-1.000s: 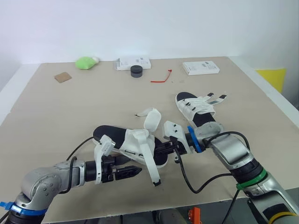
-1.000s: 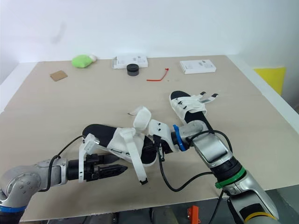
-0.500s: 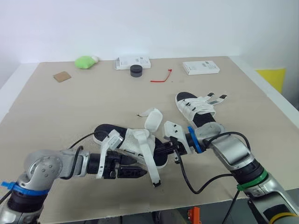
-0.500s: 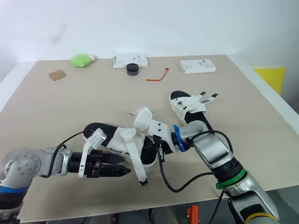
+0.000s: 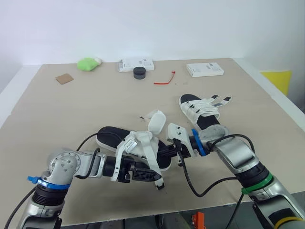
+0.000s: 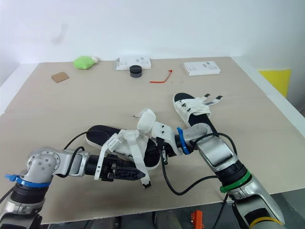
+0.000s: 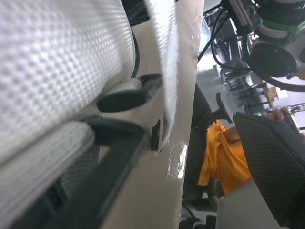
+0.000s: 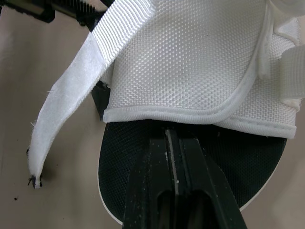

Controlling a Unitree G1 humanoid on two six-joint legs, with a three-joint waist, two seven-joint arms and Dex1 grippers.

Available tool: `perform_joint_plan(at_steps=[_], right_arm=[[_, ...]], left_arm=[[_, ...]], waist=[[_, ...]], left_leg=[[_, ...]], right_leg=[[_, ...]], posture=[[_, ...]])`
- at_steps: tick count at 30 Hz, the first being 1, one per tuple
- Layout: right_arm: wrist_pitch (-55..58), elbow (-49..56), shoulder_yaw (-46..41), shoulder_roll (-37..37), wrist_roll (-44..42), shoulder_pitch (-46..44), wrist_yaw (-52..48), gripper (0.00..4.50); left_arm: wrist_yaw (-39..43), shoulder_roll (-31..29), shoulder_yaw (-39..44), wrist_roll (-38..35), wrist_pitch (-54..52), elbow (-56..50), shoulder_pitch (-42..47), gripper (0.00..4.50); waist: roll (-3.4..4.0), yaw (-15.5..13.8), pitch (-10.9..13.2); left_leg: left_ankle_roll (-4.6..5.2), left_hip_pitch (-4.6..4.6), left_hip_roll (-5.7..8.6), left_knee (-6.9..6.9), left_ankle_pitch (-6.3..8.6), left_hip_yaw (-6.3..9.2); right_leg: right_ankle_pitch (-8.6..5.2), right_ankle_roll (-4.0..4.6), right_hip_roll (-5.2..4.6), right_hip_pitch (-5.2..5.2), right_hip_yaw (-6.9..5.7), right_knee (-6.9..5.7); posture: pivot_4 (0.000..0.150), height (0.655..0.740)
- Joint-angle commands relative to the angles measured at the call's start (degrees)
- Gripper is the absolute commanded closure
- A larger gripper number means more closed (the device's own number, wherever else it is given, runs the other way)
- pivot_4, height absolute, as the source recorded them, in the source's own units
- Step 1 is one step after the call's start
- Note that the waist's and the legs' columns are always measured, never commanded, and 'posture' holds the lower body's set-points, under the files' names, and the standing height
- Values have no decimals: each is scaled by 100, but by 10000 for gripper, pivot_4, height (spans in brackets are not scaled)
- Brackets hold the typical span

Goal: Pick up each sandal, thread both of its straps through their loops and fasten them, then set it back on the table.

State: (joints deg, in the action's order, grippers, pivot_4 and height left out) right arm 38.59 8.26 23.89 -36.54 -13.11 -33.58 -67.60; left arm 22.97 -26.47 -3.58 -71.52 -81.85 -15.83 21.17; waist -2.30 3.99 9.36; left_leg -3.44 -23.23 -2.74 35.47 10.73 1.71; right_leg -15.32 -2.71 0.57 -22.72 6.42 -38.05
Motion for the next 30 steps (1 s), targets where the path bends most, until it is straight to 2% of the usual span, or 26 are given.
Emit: perform_joint_plan(at_steps=[1, 2, 3, 5, 9, 10, 19, 24, 26, 30], right_arm=[[169, -208, 398, -6, 235, 187, 37, 45000], [173, -210, 393, -5, 230, 181, 36, 45000], [176, -212, 389, -5, 227, 177, 37, 45000], [180, -200, 385, -13, 215, 171, 24, 45000], [179, -206, 392, -17, 226, 166, 21, 45000], [179, -199, 392, -19, 226, 169, 21, 45000], [177, -193, 370, -40, 222, 181, 15, 45000], [154, -218, 355, -37, 217, 171, 9, 45000], [125, -254, 356, -37, 226, 155, -3, 45000], [41, -383, 383, 19, 255, 87, -21, 45000]], left_arm=[[-272, 246, 284, 36, 166, 175, 281, 7462], [-330, 309, 301, 8, 142, 225, 301, 9505], [-372, 347, 311, -15, 121, 256, 313, 17031], [-432, 415, 336, -62, 75, 310, 349, 23364], [-568, 643, 407, -82, 33, 476, 479, 42580], [-590, 690, 426, -82, 13, 491, 497, 44591], [-849, 790, 866, -514, -231, 565, 454, 44591], [-492, 41, 1246, -1151, -401, 321, 220, 44591], [-73, -460, 1353, -1093, -447, 199, 160, 44591], [1176, -1511, 1314, -508, -39, 506, 520, 44591]], waist=[[0, -2, 0], [-2, -2, 1], [-2, -2, 1], [-2, -2, 1], [-3, -1, 1], [-1, 1, 0], [-4, 1, 1], [-3, 22, 2], [-17, 44, 10], [-20, 43, 15]], left_leg=[[2, 0, 3, 1, -4, 2], [4, 0, 6, 1, -10, 4], [5, 0, 8, 2, -16, 6], [4, 0, 13, 3, -18, 7], [2, -1, 17, 3, -23, 10], [2, -1, 17, 2, -23, 9], [-1, -7, 17, -7, -21, 18], [-4, -7, 15, -13, -18, 18], [-15, -7, 13, -15, -11, 19], [-32, -12, 8, -27, 0, 19]], right_leg=[[2, -1, -1, 2, 0, 0], [6, -4, -2, 3, 0, 0], [10, -3, -2, 2, 2, 0], [11, -4, -7, 0, 3, 1], [12, -5, -8, 0, 3, 1], [13, -6, -8, 1, 3, 1], [11, -3, -3, 26, 3, 1], [8, 2, -1, 19, 3, 2], [0, 8, 0, 20, 2, 3], [-17, 23, 4, -24, -3, 2]], posture=[[1500, 7400], [1500, 7400], [1500, 7400], [1500, 7400], [1500, 7400], [1500, 7400], [1500, 7400], [1500, 7400], [1500, 7400], [1500, 7400]])
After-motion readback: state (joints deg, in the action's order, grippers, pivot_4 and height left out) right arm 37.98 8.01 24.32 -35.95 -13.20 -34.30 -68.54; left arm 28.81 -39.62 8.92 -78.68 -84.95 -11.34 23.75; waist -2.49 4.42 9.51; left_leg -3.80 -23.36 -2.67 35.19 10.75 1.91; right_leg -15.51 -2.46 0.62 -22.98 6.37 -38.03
